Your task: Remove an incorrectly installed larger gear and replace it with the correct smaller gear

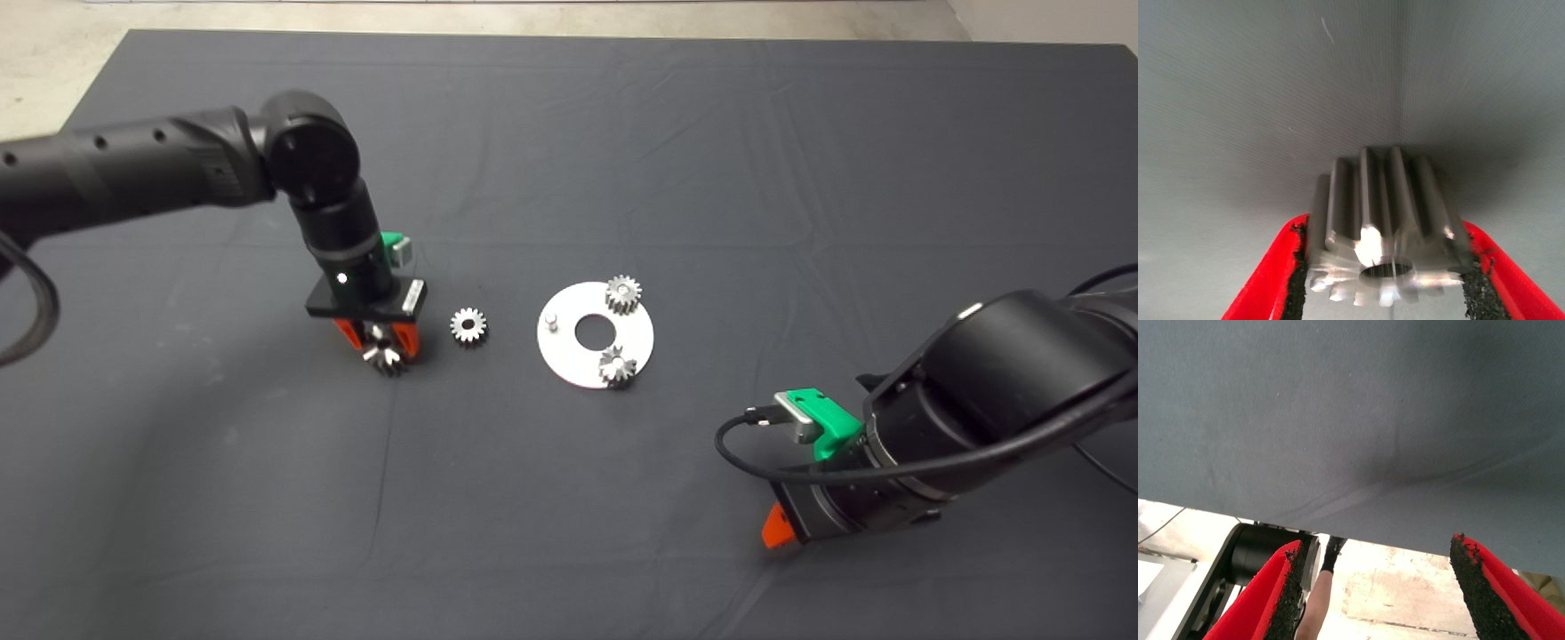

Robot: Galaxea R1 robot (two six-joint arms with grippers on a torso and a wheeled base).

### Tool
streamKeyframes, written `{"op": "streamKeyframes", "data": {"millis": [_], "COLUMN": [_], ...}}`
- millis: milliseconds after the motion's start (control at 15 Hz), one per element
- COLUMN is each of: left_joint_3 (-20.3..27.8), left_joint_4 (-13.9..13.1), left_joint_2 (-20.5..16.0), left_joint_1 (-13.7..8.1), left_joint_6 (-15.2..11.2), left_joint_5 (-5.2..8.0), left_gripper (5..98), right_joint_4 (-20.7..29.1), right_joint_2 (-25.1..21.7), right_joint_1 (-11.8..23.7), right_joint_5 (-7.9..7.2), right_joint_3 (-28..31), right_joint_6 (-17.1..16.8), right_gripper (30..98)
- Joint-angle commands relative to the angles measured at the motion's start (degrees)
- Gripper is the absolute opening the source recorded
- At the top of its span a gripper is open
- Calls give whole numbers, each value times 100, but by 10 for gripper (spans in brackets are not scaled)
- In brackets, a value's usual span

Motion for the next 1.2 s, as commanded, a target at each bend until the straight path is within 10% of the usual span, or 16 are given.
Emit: {"op": "streamKeyframes", "data": {"millis": [0,1133], "left_joint_3": [-25,-438], "left_joint_4": [81,46], "left_joint_2": [6,735], "left_joint_1": [-77,-586], "left_joint_6": [-19,-24], "left_joint_5": [248,389], "left_gripper": [488,734], "right_joint_4": [13,13], "right_joint_2": [-14,-8], "right_joint_1": [94,94], "right_joint_5": [-707,-707], "right_joint_3": [-48,-48], "right_joint_6": [-98,-98], "right_gripper": [584,584]}}
